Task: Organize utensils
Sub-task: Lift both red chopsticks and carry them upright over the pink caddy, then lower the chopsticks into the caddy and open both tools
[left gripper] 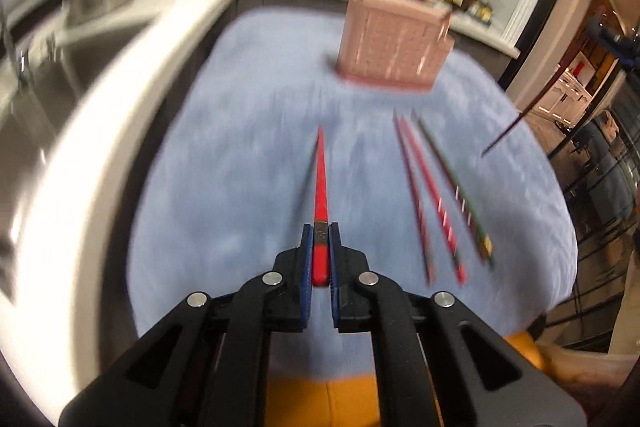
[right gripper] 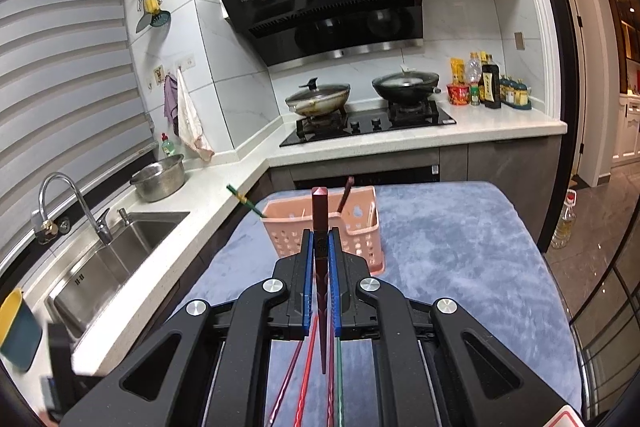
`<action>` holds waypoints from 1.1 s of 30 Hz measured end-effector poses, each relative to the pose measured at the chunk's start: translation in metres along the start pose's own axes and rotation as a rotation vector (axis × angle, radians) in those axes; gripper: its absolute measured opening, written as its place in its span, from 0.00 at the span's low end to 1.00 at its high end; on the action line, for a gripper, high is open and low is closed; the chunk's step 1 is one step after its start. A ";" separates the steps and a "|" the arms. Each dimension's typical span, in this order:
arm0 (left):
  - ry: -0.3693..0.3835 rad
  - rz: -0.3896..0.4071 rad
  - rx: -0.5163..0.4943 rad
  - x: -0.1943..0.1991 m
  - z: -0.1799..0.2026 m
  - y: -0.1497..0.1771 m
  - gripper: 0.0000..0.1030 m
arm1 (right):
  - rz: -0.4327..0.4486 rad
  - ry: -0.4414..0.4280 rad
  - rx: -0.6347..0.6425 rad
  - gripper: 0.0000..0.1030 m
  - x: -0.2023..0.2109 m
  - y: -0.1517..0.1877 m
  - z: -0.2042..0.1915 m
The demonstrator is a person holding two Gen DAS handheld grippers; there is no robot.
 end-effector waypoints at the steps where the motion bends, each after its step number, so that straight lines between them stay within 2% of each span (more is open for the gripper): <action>1: -0.005 0.034 -0.021 0.006 0.001 -0.019 0.06 | 0.008 -0.002 0.003 0.07 -0.001 -0.006 0.001; 6: -0.028 0.195 -0.103 0.031 0.015 -0.093 0.06 | 0.046 -0.025 0.007 0.07 -0.013 -0.036 0.004; 8: -0.033 0.261 -0.106 0.039 0.021 -0.121 0.06 | 0.059 -0.026 0.012 0.07 -0.018 -0.047 0.006; 18: 0.011 0.478 -0.040 0.070 0.050 -0.232 0.06 | 0.092 -0.047 -0.002 0.07 -0.065 -0.087 0.020; 25: 0.081 0.645 0.071 0.091 0.057 -0.317 0.06 | 0.152 -0.070 -0.027 0.07 -0.099 -0.131 0.028; 29: 0.096 0.640 0.098 0.068 0.063 -0.343 0.06 | 0.151 -0.061 -0.037 0.07 -0.125 -0.142 0.037; 33: 0.101 0.595 0.113 0.034 0.068 -0.350 0.06 | 0.125 -0.053 -0.060 0.07 -0.151 -0.138 0.049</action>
Point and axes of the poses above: each gripper's, at about its wrist camera, not at the fingertips, and x roughly against the way its jaws point, z to its right, y to its underside, the point moved 9 cm from there along -x, roughly the way its jaws point, and after that the axes turned 14 degrees about -y, right-handed, at the moved point
